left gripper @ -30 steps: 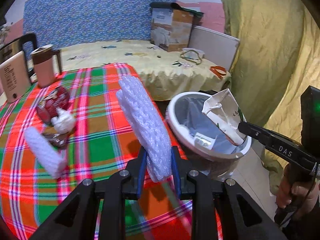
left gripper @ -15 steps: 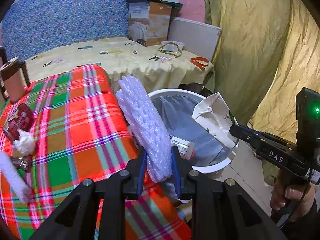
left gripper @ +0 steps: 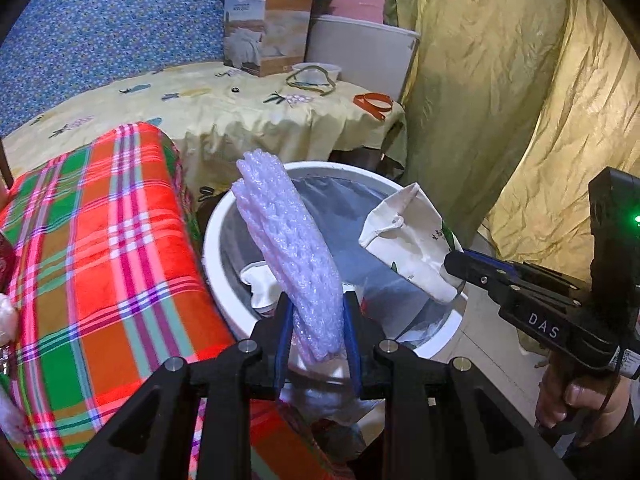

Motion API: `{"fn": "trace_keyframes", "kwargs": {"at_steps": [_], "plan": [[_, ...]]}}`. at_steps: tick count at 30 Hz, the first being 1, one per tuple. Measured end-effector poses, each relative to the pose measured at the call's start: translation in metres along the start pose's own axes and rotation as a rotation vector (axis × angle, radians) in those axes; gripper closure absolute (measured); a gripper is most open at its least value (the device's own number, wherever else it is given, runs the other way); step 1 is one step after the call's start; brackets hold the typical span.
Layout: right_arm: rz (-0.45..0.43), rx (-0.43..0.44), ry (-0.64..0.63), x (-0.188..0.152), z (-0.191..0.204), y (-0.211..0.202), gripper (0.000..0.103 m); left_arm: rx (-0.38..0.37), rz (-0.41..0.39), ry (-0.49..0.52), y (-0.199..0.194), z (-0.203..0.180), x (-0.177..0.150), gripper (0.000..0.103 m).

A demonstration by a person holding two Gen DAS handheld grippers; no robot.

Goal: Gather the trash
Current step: 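Carry foam net and paper bag over the bin and open both tools, then move both tools back over the table toward the tissue and red can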

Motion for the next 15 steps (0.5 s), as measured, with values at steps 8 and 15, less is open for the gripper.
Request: {"fn": "trace_keyframes", "kwargs": {"at_steps": [8, 15], "plan": [[0.046, -0.028, -0.005, -0.0034, -0.0055, 0.0058, 0.087, -0.011, 0.007, -0.015, 0.0092, -0.0031, 0.0018, 0.06], [0.03, -0.037, 0.001, -0.002, -0.0048, -0.0013, 0.082, -0.018, -0.019, -0.03, 0.0, -0.0004, 0.0041, 0.052]]}}
Point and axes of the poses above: each gripper's, at about its wrist camera, not at the fingertips, and y roughly the way its jaws point, z to its left, x to its top, the point moved 8 cm from there along y, roughly the way its jaws point, and after that the axes turned 7 degrees about -y, right-handed, at the moved point
